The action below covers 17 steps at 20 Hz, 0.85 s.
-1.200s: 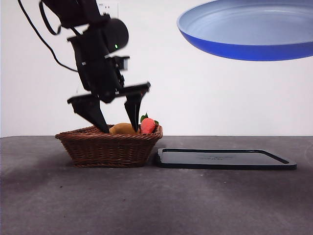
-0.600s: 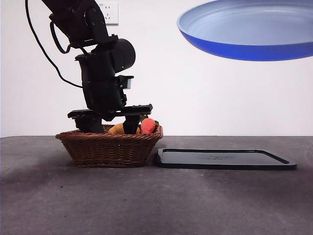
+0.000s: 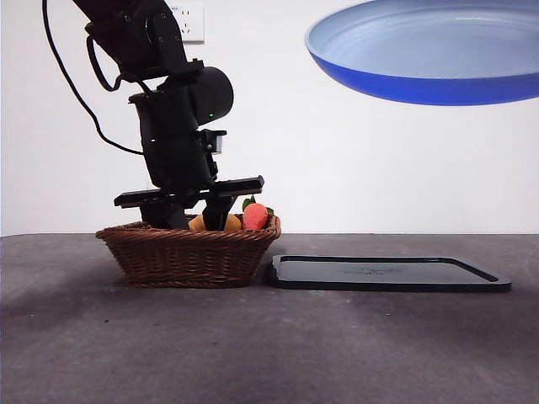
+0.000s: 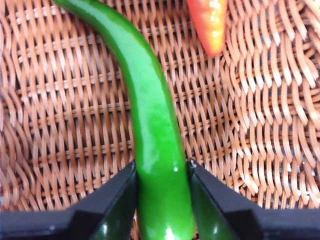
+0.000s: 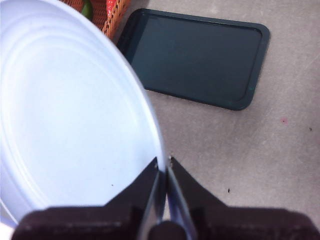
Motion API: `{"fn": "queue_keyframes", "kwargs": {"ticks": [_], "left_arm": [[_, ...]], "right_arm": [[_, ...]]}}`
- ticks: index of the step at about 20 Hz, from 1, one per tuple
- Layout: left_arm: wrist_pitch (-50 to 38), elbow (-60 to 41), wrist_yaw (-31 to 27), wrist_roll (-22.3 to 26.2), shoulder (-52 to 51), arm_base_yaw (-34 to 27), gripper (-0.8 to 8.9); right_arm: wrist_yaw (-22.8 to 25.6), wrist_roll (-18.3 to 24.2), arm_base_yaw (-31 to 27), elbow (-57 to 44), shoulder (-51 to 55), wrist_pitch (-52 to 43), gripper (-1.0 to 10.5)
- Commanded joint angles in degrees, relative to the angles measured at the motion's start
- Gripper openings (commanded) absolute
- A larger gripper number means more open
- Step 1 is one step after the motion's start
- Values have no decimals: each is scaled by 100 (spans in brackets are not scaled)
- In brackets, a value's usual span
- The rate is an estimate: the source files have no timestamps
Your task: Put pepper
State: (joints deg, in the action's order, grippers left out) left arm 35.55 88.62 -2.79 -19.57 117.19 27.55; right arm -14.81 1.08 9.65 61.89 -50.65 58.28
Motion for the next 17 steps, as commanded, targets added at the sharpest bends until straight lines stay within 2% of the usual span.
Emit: {"fn": "queue_keyframes", "kwargs": {"ticks": [1, 10, 17], "left_arm": [[142, 114, 28, -83, -55, 55, 136], [358, 114, 164, -79, -1019, 140, 136], [457, 114, 562, 173, -2247, 577, 136]], "right_arm": [[-20, 7, 0, 74, -22, -79, 6], [-20, -42, 0, 74, -293, -315, 6], [-39, -433, -15, 74, -1681, -898, 6]]}}
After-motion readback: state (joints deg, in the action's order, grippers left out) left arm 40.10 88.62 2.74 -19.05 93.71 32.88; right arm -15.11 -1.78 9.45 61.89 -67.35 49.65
